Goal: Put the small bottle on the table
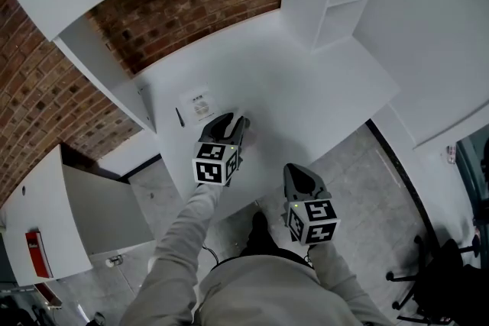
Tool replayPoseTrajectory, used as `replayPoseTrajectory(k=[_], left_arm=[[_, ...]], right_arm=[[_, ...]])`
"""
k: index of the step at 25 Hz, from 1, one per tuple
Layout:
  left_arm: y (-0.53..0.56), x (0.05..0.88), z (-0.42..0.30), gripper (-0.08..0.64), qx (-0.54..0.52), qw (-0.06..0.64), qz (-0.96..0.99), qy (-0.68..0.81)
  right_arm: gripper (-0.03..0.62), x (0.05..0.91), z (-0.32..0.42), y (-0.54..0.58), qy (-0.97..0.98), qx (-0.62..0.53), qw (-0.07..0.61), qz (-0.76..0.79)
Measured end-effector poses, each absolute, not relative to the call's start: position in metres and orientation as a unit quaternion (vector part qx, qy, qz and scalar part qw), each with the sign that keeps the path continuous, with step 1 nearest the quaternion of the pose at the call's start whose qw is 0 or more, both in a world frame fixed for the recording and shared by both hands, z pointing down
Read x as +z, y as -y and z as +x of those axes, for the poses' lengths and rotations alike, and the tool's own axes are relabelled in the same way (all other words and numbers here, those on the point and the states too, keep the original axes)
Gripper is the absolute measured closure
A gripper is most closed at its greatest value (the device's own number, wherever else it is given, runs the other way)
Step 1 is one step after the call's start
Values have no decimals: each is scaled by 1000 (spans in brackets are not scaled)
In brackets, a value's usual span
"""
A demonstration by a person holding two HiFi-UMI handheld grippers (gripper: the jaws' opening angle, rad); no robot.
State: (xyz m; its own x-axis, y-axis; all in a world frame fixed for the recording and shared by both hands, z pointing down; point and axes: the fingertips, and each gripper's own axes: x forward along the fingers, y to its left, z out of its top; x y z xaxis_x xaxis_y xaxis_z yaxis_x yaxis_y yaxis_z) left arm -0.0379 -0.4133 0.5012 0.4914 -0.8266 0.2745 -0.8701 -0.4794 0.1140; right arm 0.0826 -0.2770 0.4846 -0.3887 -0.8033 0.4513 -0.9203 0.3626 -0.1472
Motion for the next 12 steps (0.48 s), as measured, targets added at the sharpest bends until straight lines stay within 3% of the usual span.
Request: replayPoseTrajectory(k=[12], left_arm=[[353, 501, -87, 505, 86, 139, 838, 520]], right_arm=[[565, 476, 64, 276, 821, 178, 152, 521]])
